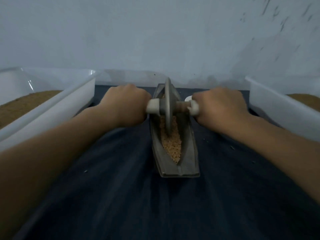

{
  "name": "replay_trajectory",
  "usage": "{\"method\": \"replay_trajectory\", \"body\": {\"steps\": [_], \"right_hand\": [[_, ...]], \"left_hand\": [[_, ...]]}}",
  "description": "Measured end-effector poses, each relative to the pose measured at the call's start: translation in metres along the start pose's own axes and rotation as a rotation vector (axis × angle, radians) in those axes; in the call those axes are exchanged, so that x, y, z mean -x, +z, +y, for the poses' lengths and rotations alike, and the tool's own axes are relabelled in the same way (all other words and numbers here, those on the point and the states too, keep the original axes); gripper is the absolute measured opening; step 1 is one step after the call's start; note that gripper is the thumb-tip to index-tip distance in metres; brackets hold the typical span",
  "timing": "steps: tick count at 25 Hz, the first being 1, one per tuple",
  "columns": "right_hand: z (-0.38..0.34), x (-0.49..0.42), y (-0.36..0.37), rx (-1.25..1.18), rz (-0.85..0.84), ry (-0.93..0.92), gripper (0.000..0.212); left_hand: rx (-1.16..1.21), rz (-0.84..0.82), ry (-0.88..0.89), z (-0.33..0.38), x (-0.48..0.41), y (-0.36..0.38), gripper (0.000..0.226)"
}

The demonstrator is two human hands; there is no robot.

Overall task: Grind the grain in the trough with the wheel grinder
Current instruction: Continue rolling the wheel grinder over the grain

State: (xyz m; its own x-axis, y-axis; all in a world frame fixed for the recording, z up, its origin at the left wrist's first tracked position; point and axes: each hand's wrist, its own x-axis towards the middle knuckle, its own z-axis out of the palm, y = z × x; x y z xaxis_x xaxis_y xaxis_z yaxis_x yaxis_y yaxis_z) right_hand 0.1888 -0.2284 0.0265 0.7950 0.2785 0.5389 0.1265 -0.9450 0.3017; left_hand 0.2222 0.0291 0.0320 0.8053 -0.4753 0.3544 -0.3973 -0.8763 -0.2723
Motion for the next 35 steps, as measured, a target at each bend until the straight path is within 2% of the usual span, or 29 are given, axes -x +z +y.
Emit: {"method": "replay_trajectory", "body": {"steps": [2, 4, 5, 7, 9, 10, 12, 15, 16, 18, 20, 22, 24, 26, 27, 29, 31, 33, 35], "right_hand": [[0.004, 0.031, -0.005, 0.0, 0.124, -0.018, 0.022], [0.002, 0.021, 0.003, -0.01, 0.073, 0.037, 0.021], [-0.003, 0.008, 0.006, -0.009, 0.03, 0.079, 0.017], [-0.013, -0.029, 0.005, -0.062, -0.106, 0.169, 0.007], [-0.016, -0.055, 0.001, -0.05, -0.183, 0.17, 0.018], [-0.015, -0.055, -0.004, -0.037, -0.192, 0.134, 0.018], [-0.009, -0.022, -0.008, 0.005, -0.088, 0.028, 0.007], [-0.002, 0.036, -0.004, -0.061, 0.184, 0.017, 0.023], [0.001, 0.041, 0.002, -0.084, 0.214, 0.03, 0.024], [-0.002, 0.027, 0.013, -0.102, 0.133, 0.095, 0.026], [-0.004, -0.012, 0.014, -0.147, -0.082, 0.189, 0.019], [-0.002, -0.036, 0.021, -0.198, -0.208, 0.24, 0.018], [-0.001, -0.023, 0.023, -0.219, -0.158, 0.222, 0.016], [0.001, 0.008, 0.028, -0.147, 0.017, 0.148, 0.026], [0.001, 0.014, 0.028, -0.101, 0.072, 0.121, 0.027], [-0.001, 0.005, 0.026, -0.112, 0.028, 0.097, 0.019], [-0.006, -0.016, 0.025, -0.17, -0.098, 0.124, 0.011], [-0.009, -0.028, 0.022, -0.161, -0.127, 0.118, 0.013], [-0.007, -0.022, 0.015, -0.16, -0.145, 0.092, 0.015]], "left_hand": [[-0.067, 0.196, 0.112, -0.002, 0.028, 0.007, 0.011], [-0.163, 0.234, 0.086, -0.002, 0.019, 0.007, 0.01], [-0.186, 0.187, 0.031, 0.001, 0.007, 0.008, 0.007], [-0.038, -0.027, -0.125, 0.005, -0.025, 0.001, 0.014], [0.126, -0.211, -0.212, 0.001, -0.044, -0.001, 0.02], [0.157, -0.23, -0.194, -0.001, -0.04, -0.002, 0.017], [0.123, -0.137, -0.076, -0.001, -0.006, 0.0, 0.011], [-0.105, 0.279, 0.142, -0.006, 0.036, 0.004, 0.015], [-0.158, 0.318, 0.163, -0.007, 0.031, 0.0, 0.017], [-0.205, 0.204, 0.068, -0.001, 0.012, -0.004, 0.013], [-0.153, 0.017, -0.129, 0.009, -0.023, -0.005, 0.013], [-0.132, -0.037, -0.208, 0.012, -0.044, -0.008, 0.02], [-0.215, 0.046, -0.141, 0.017, -0.029, -0.01, 0.013], [-0.293, 0.178, -0.042, 0.019, -0.005, -0.006, 0.002], [-0.3, 0.201, -0.025, 0.019, 0.001, -0.006, 0.005], [-0.297, 0.174, -0.045, 0.017, -0.002, -0.005, 0.004], [-0.263, 0.111, -0.116, 0.018, -0.014, -0.004, 0.004], [-0.2, 0.032, -0.156, 0.016, -0.022, -0.004, 0.011], [-0.105, -0.069, -0.121, 0.014, -0.023, -0.01, 0.012]]}}
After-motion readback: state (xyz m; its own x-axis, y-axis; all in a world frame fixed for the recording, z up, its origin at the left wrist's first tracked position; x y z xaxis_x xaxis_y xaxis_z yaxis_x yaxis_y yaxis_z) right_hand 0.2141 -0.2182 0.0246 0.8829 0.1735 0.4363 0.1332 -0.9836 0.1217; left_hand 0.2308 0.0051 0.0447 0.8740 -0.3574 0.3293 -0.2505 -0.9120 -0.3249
